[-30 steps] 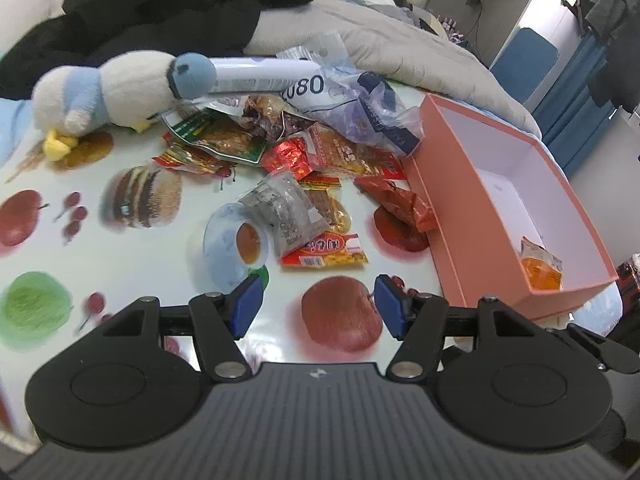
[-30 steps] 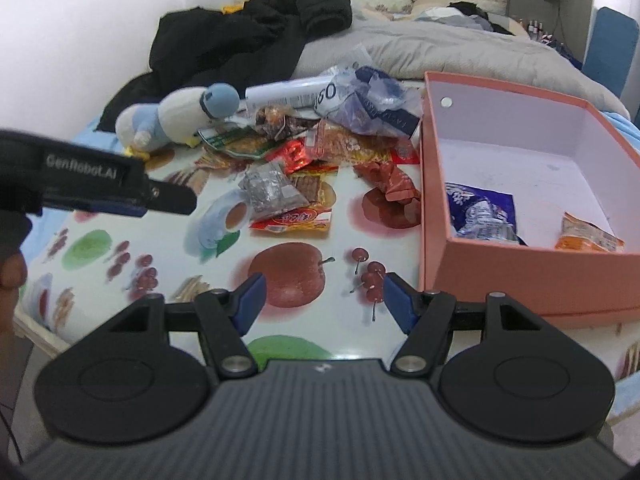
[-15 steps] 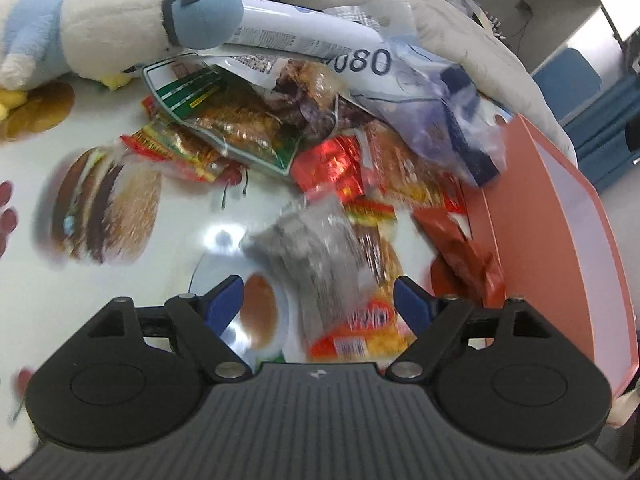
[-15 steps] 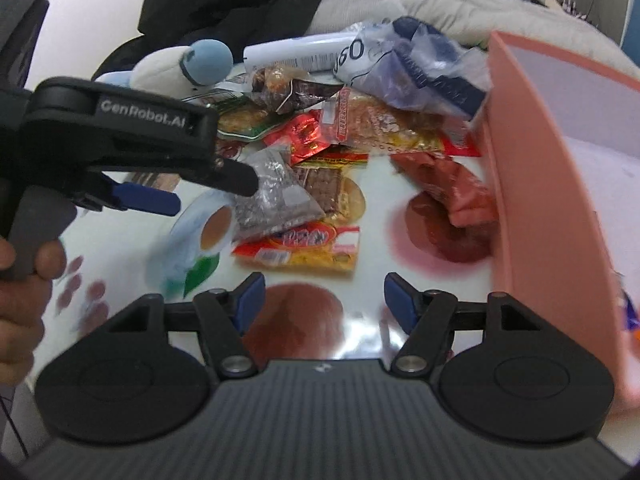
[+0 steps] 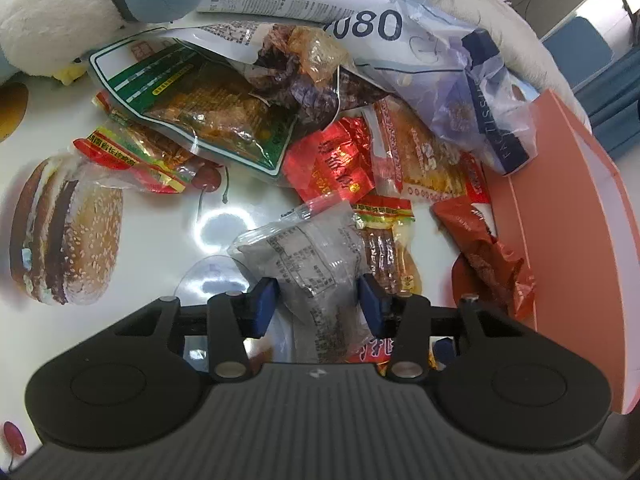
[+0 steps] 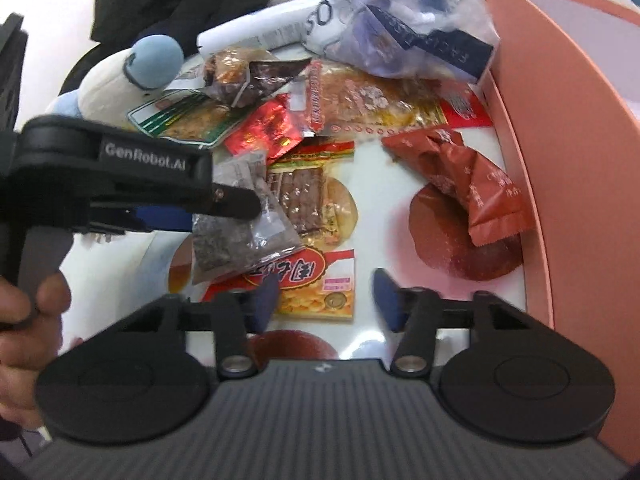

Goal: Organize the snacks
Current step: 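Grasp the grey clear packet with the left tool while the right tool reaches the pile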

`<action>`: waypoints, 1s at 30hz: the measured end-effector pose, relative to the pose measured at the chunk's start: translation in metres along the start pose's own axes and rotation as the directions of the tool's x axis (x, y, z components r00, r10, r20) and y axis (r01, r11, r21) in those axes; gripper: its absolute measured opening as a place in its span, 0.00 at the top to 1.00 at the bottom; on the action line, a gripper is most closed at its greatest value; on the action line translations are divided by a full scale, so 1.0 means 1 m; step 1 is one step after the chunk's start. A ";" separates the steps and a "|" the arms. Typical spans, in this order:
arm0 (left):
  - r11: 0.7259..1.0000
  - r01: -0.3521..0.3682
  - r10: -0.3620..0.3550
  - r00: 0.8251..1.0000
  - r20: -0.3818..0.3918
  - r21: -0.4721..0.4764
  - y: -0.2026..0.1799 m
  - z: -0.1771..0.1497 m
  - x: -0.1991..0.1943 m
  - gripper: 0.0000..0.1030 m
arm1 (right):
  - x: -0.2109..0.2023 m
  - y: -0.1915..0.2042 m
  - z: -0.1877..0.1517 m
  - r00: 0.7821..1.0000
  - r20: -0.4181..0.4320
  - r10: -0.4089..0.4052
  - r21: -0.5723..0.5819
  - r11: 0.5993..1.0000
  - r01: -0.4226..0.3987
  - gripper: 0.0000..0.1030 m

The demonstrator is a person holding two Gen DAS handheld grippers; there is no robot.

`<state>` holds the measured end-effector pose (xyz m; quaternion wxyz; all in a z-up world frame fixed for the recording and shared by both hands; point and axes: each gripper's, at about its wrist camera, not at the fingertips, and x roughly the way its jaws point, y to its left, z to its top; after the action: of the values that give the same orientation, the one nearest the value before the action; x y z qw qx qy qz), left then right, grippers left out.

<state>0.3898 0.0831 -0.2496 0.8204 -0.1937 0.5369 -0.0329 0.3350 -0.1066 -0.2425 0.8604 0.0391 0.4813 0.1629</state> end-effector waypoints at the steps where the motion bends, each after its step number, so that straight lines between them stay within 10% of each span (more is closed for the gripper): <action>1: 1.000 -0.005 0.005 1.000 -0.002 0.004 -0.001 0.000 0.000 0.52 | 0.001 0.000 0.000 1.000 -0.006 -0.005 0.002 1.000 0.005 0.70; 8: 0.999 -0.021 0.020 1.000 0.023 0.026 -0.004 -0.007 0.000 0.55 | 0.001 -0.001 0.000 0.999 -0.018 -0.042 -0.054 0.998 0.041 0.93; 30: 0.995 0.066 -0.077 0.987 0.138 0.079 -0.009 -0.111 -0.036 0.61 | -0.025 0.024 -0.060 0.985 0.146 -0.094 -0.365 0.920 0.142 0.93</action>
<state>0.2766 0.0527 -0.2544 0.8613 -0.1843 0.4686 -0.0683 0.2662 -0.0976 -0.2488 0.8889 -0.1443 0.3877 0.1967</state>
